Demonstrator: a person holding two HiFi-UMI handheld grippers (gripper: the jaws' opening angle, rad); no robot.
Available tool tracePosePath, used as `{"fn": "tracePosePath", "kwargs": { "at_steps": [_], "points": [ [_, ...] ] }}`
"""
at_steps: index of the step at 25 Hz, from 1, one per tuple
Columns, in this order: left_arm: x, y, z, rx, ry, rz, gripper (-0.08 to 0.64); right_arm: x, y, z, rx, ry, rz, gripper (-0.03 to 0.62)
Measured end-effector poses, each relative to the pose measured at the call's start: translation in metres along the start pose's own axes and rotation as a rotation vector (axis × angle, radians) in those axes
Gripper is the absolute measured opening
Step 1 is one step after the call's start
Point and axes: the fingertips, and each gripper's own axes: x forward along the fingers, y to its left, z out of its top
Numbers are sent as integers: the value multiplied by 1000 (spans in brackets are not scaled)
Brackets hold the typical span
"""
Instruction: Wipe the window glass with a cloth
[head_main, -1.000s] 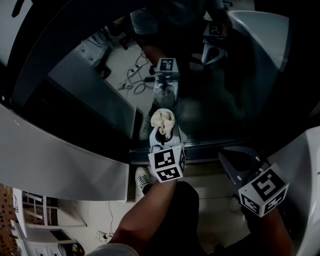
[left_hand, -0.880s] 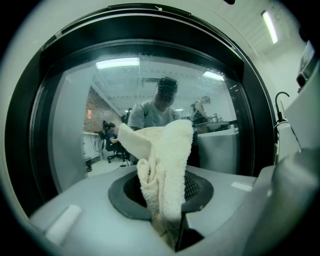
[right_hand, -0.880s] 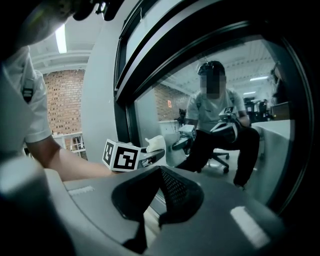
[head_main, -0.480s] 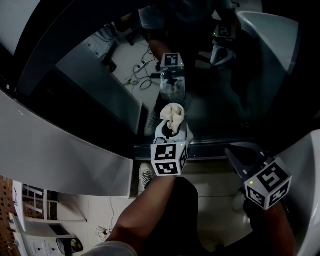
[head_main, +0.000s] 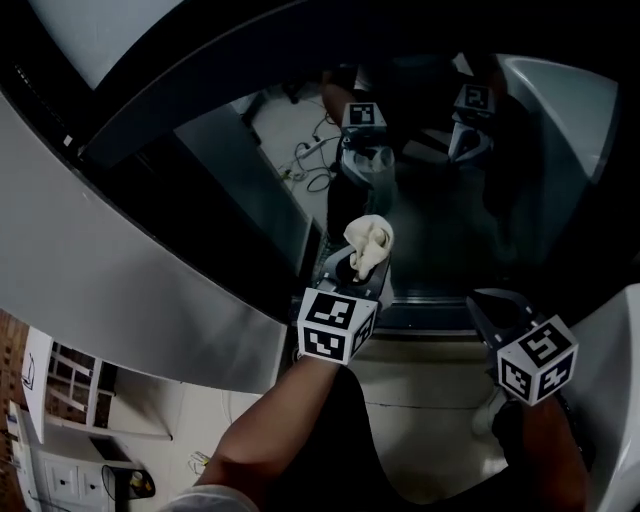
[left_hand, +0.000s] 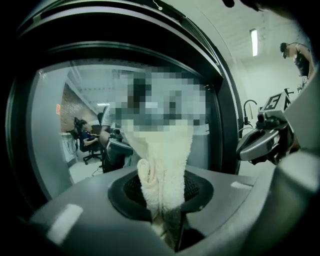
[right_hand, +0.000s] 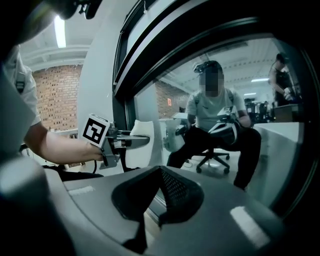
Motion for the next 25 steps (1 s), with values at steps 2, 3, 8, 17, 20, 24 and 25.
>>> {"fn": "tracePosePath", "kwargs": {
  "at_steps": [2,3,8,17,20,24,25],
  "points": [
    [-20,3,6,-11,0,9,110,0,8,5,-8,-19,4,0],
    [-31,3,8,-23,-2,13,110,-2,12,6,-15,-35,1,0],
    [-78,17,12,-73,-22,25,110,-6,31,4,-60,-76,-27,0],
    [-141,37,28,-184,-83,3,109,-24,62,32,29,-59,-90,0],
    [-163,36,32,-186,-86,-3,109,-38,84,43,42,-62,-99,0],
    [-194,30,34,-162,-73,-32,109,-54,111,50,58,-80,-106,0],
    [-202,29,33,-159,-68,-38,109,-58,117,51,62,-85,-107,0]
  ]
}}
